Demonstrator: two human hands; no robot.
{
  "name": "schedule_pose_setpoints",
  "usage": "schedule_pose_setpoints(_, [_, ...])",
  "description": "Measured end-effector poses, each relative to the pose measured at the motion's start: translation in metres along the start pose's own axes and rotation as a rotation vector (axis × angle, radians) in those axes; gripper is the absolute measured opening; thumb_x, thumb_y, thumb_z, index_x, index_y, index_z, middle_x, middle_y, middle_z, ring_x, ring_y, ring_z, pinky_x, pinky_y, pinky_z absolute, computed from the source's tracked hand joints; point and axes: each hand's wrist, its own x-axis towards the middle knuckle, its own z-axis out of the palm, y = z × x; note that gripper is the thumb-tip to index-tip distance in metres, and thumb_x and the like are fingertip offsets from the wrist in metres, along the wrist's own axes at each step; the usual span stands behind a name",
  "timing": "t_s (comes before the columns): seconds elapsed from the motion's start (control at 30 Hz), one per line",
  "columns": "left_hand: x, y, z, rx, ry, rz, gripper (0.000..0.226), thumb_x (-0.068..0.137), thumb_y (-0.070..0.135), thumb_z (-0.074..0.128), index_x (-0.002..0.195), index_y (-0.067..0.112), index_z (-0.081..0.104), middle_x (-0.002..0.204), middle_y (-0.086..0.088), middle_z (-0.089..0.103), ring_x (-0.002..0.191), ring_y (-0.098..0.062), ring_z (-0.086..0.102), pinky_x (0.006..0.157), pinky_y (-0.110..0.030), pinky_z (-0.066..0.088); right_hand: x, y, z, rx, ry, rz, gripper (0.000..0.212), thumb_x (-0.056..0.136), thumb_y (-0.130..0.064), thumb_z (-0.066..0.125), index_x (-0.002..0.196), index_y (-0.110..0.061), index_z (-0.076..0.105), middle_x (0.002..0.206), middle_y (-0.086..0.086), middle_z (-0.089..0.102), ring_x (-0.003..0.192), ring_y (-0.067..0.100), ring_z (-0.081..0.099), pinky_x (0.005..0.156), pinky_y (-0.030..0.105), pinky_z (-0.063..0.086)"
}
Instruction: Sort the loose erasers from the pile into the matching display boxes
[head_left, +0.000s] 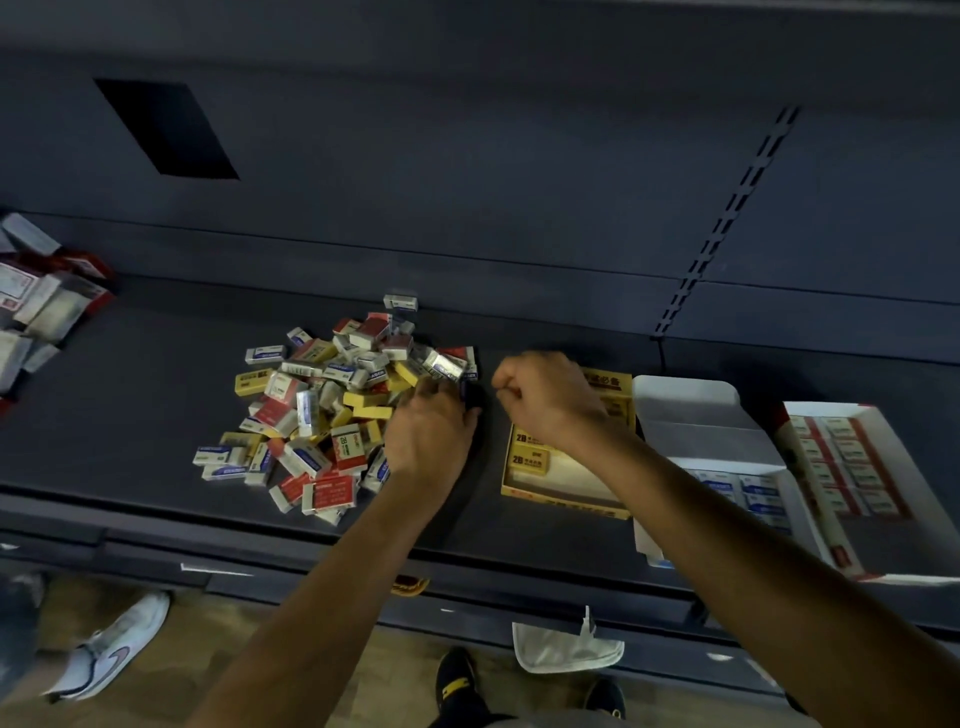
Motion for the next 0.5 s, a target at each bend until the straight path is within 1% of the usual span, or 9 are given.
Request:
schedule_pose_setpoints(0.1, [0.004, -0.001, 0.000, 0.023, -0.007, 0.034, 0.028, 0.094, 0.037, 0.049, 0.107, 0.015, 0.059, 0.105, -0.005, 0.063, 0.096, -0.020, 0.062, 0.073, -0.027, 0.048, 0.017, -0.005, 0.003, -0.007, 0.018, -0.018, 0.016, 0.088, -0.018, 0.059, 0.100, -0.016, 0.068, 0.101, 0.005, 0.065, 0.089, 0.023, 0.063, 0.078, 0.037, 0.052])
schedule_pose_setpoints(0.23, [0.004, -0.009, -0.002, -0.028, -0.026, 0.037, 0.018, 0.092, 0.024, 0.052, 0.102, 0.014, 0.062, 0.100, -0.005, 0.066, 0.092, -0.021, 0.064, 0.070, -0.027, 0.048, 0.035, -0.013, 0.011, 0.015, 0.001, -0.041, 0.020, 0.086, -0.020, 0.062, 0.106, -0.017, 0.065, 0.106, 0.005, 0.063, 0.095, 0.023, 0.061, 0.079, 0.036, 0.051])
schedule_pose_setpoints(0.33, [0.001, -0.012, -0.004, -0.054, -0.019, 0.044, 0.019, 0.090, 0.019, 0.051, 0.103, 0.013, 0.064, 0.100, -0.006, 0.067, 0.092, -0.022, 0.063, 0.070, -0.027, 0.046, 0.043, -0.018, 0.018, -0.005, -0.014, -0.088, 0.026, 0.085, -0.019, 0.062, 0.112, -0.020, 0.061, 0.109, 0.005, 0.060, 0.098, 0.024, 0.058, 0.078, 0.032, 0.047])
schedule_pose_setpoints(0.43, [-0.001, -0.012, -0.006, -0.055, -0.024, 0.039, 0.022, 0.090, 0.015, 0.050, 0.106, 0.016, 0.065, 0.102, -0.004, 0.067, 0.094, -0.021, 0.062, 0.067, -0.023, 0.040, 0.047, -0.021, 0.023, -0.021, -0.035, -0.095, 0.032, 0.084, -0.020, 0.064, 0.115, -0.020, 0.058, 0.113, 0.005, 0.057, 0.102, 0.025, 0.055, 0.081, 0.034, 0.046])
schedule_pose_setpoints(0.5, [-0.001, -0.012, -0.006, -0.080, -0.026, 0.029, 0.023, 0.089, 0.014, 0.050, 0.106, 0.017, 0.065, 0.103, -0.004, 0.067, 0.094, -0.021, 0.062, 0.068, -0.024, 0.041, 0.050, -0.022, 0.027, -0.041, -0.035, -0.073, 0.032, 0.084, -0.022, 0.065, 0.115, -0.018, 0.056, 0.114, 0.006, 0.055, 0.104, 0.027, 0.054, 0.082, 0.036, 0.046])
